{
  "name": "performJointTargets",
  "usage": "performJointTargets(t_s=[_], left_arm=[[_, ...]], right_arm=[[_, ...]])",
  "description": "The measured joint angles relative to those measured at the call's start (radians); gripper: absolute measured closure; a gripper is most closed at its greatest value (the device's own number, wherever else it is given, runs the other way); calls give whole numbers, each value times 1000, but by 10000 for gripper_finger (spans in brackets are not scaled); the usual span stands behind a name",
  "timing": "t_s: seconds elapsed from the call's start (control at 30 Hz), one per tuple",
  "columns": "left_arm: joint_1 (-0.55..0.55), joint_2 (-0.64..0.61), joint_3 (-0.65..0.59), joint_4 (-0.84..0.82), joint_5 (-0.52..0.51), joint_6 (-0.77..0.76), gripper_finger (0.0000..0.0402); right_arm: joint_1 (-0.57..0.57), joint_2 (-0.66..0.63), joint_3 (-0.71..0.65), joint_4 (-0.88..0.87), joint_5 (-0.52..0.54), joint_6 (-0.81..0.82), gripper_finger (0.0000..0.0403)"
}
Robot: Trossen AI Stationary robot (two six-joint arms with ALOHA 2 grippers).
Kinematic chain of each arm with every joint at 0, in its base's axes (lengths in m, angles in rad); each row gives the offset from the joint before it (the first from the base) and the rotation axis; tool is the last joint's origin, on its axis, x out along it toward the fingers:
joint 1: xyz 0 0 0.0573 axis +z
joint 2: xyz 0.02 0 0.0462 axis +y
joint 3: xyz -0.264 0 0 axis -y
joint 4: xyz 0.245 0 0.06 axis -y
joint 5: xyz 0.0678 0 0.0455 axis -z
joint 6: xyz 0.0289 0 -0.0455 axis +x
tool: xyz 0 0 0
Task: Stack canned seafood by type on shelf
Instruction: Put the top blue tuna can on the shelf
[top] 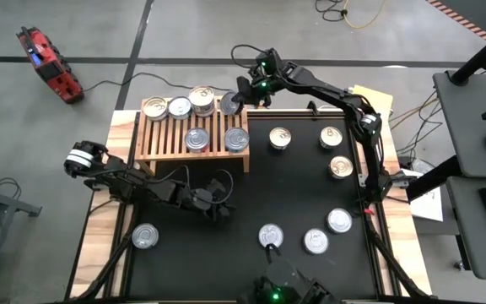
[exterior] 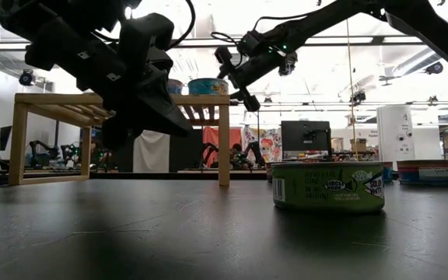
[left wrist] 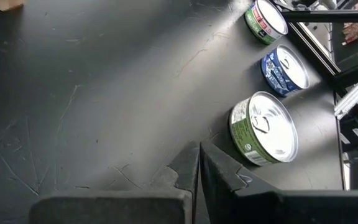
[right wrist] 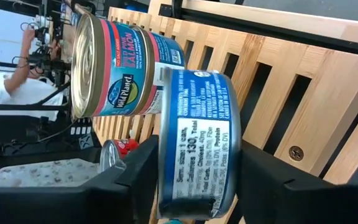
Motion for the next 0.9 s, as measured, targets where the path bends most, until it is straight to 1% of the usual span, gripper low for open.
performJointTargets(t_s=[0.13,0.3,0.47,0.73,0.9], left_arm=[[0,0,0,0,-15,0,401],[0,0,0,0,-18,0,402],[0,0,0,0,-18,0,402],[0,0,0,0,-18,0,401],[0,0,0,0,-18,0,401]], right_arm=[[0,0,0,-2,8,1,202],[0,0,0,-8,23,1,186],[0,0,0,-23,23,1,174],[-5,0,0,-113,24,-56,157],[-12,-2,0,-126,24,-71,156]])
